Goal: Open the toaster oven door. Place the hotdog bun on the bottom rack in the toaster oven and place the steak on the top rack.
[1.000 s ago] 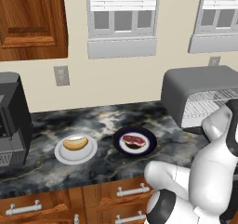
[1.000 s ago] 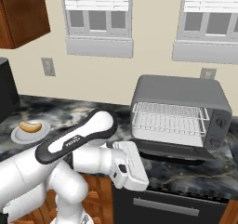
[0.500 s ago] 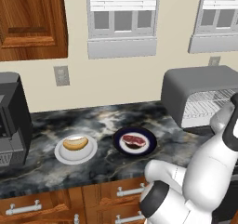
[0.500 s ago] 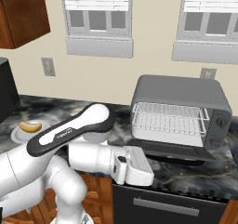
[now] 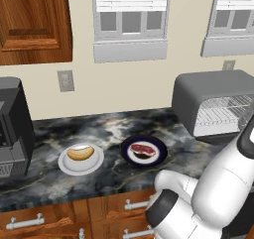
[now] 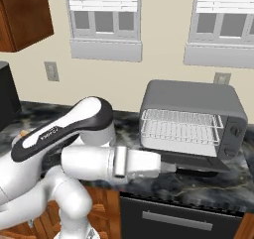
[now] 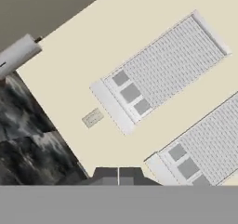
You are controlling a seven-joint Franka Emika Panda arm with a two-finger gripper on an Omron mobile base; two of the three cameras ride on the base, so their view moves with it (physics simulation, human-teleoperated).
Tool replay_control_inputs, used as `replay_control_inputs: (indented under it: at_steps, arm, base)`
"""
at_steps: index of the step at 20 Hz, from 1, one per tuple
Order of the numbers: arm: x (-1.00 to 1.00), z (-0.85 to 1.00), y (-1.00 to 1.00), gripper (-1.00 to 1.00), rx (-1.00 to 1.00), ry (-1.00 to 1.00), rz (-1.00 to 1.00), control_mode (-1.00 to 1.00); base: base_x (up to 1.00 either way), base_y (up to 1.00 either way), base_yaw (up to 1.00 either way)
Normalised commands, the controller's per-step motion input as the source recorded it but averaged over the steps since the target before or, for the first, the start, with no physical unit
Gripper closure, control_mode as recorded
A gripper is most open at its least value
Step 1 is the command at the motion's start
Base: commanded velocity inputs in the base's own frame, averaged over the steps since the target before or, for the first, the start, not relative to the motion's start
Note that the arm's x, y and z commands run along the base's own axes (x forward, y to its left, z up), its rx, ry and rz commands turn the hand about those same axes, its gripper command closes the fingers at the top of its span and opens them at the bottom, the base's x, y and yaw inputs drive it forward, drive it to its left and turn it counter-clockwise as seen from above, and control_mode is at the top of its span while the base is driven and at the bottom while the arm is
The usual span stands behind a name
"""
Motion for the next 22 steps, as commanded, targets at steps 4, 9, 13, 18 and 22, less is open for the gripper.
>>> replay_control_inputs:
  at_steps: [4, 9, 13, 18, 22]
  arm:
    - [-0.21, 0.20, 0.07, 1.00, -0.53, 0.76, -0.15, -1.00]
    - [0.00, 0.00, 0.57, 1.00, -0.75, 0.88, -0.02, -1.00]
    - [0.18, 0.11, 0.38, 1.00, -0.62, 0.87, 0.00, -1.00]
    - [0.30, 0.42, 0.15, 1.00, -0.45, 0.83, 0.01, -1.00]
    - [0.30, 0.46, 0.04, 1.00, -0.32, 0.88, 0.00, -1.00]
  base:
    - [0.00, 0.00, 0.00]
    - [0.00, 0.00, 0.00]
    - [0.00, 0.00, 0.00]
    - [0.00, 0.00, 0.00]
    - [0.00, 0.00, 0.00]
